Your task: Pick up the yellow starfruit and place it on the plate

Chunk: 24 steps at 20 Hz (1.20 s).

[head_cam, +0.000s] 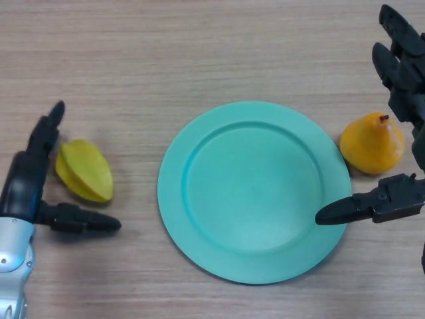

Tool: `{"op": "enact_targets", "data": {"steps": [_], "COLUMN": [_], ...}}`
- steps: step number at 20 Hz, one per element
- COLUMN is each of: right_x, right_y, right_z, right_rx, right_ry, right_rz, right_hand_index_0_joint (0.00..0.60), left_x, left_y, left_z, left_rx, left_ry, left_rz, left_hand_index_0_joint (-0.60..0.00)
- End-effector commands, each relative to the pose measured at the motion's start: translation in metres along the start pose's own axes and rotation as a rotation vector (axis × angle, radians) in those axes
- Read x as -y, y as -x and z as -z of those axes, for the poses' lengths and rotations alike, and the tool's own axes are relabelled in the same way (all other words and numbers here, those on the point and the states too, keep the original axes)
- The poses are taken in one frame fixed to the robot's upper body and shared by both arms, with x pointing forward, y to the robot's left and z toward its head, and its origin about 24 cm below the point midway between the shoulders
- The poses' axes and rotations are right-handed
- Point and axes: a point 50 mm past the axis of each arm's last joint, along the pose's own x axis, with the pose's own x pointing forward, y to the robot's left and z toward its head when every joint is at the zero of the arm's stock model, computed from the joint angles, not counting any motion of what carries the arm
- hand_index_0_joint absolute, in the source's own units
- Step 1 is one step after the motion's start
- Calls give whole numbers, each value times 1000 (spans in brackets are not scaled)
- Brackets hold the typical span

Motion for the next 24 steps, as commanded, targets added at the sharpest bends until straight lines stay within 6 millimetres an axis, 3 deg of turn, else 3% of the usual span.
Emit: {"op": "enact_targets", "data": {"steps": [1, 2, 3, 9, 12, 15, 19, 20, 24], "right_x": [11, 11, 11, 10, 9, 8, 9, 9, 13], "right_y": [3, 4, 4, 4, 5, 4, 3, 4, 5], "right_z": [-27, -27, -28, -30, -30, -31, -32, -32, -33], "right_rx": [179, 178, 177, 189, 197, 193, 201, 200, 205], "right_ry": [44, 47, 44, 45, 47, 34, 26, 24, 27], "right_rz": [50, 48, 48, 54, 47, 40, 50, 52, 68], "right_hand_index_0_joint": [0, 0, 0, 0, 0, 0, 0, 0, 0], "left_x": [-27, -21, -19, -29, -45, -47, -21, -6, 31], "left_y": [-5, -2, 1, 2, 4, 5, 13, 18, 29], "left_z": [-31, -28, -25, -27, -46, -62, -93, -101, -119], "left_rx": [219, 251, 262, 265, 343, 406, 451, 424, 399], "left_ry": [-37, -174, -242, -301, -327, -361, -208, -139, 41], "left_rz": [-93, -55, -34, -104, -190, -221, -50, 75, 283], "left_hand_index_0_joint": [-400, -543, -600, -600, -600, -600, -600, -600, -600]}}
